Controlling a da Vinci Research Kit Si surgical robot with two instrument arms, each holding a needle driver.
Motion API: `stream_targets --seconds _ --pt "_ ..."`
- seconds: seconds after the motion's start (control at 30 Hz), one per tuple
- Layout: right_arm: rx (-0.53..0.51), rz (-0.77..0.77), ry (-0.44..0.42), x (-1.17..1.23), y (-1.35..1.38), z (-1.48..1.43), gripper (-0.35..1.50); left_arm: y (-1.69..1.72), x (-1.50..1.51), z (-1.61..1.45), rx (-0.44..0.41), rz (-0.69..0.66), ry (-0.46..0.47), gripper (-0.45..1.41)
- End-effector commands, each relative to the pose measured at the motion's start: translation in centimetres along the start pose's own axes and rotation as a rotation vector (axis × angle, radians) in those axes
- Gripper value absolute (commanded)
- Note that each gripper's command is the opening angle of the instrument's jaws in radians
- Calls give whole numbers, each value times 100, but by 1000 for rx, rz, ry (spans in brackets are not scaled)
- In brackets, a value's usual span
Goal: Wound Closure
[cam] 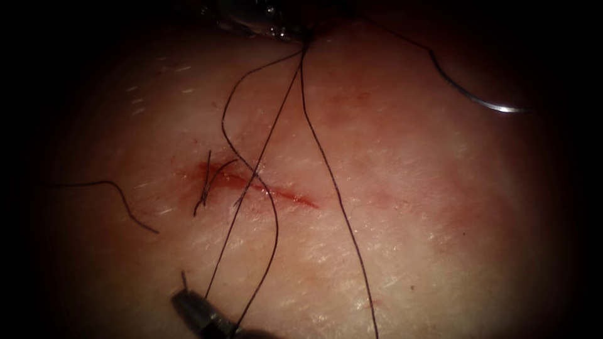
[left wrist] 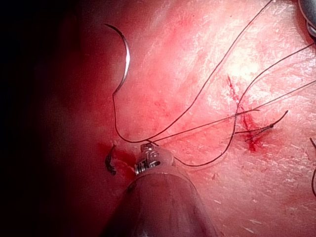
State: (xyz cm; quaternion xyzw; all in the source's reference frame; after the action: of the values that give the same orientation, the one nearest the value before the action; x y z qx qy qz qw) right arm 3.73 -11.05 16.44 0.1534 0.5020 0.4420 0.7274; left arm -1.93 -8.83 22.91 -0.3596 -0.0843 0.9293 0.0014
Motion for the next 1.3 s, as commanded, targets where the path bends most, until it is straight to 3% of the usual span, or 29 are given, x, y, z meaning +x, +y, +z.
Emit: stream_targets --seconds 0.03,0.23,1.3 --pt "22 2 -12 -12 -20 2 -35 13 3 11 -5 -1 3 -45" --pt "-3 2 -3 -13 -26 3 -35 16 0 15 -6 4 4 -45" --pt "83 6 -50 -31 -54 9 -35 7 -4 13 -10 13 8 -45"
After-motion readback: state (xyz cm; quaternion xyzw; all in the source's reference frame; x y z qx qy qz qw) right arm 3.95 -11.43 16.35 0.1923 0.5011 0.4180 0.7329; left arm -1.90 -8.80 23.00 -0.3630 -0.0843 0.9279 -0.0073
